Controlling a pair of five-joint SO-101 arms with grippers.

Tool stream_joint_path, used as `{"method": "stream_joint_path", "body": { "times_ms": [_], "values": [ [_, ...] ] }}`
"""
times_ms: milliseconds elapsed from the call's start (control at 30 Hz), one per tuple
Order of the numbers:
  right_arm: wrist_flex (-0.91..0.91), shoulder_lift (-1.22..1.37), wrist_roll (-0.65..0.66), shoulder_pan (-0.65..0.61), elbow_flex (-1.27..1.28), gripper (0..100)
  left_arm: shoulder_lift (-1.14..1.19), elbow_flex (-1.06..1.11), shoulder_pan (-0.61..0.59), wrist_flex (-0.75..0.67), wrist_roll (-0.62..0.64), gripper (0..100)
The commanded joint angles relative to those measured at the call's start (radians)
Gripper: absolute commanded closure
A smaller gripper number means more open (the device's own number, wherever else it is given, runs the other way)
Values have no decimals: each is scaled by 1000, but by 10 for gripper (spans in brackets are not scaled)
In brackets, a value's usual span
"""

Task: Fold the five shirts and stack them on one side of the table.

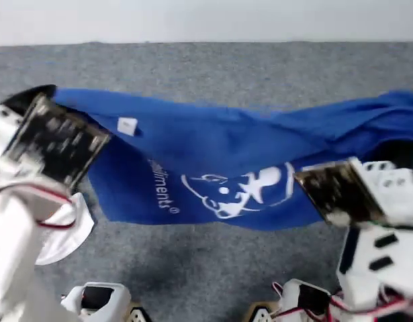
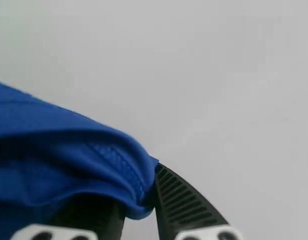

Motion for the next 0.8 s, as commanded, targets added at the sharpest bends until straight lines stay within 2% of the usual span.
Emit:
{"method": "stream_joint_path", "body": {
  "times_ms": [0, 133, 200, 300, 533, 667, 767],
  "values": [
    [51, 1, 26, -41, 80, 988, -8, 154, 51, 21, -14, 985],
    [45, 8, 26, -65, 210, 988, -2, 410, 107, 21, -23, 985],
    [30, 8, 25, -67, 290, 988, 0, 565, 129, 20, -81, 985],
    [-47, 8, 29, -61, 422, 988, 0, 785, 155, 18, -140, 985],
    [-268, 10, 31, -33, 713, 988, 2, 1207, 209, -77, -149, 985],
    [-306, 1, 31, -33, 786, 988, 2, 1389, 244, -192, -149, 985],
    [-312, 2, 31, -18, 787, 988, -5, 1414, 262, -176, -147, 972]
  ]
}}
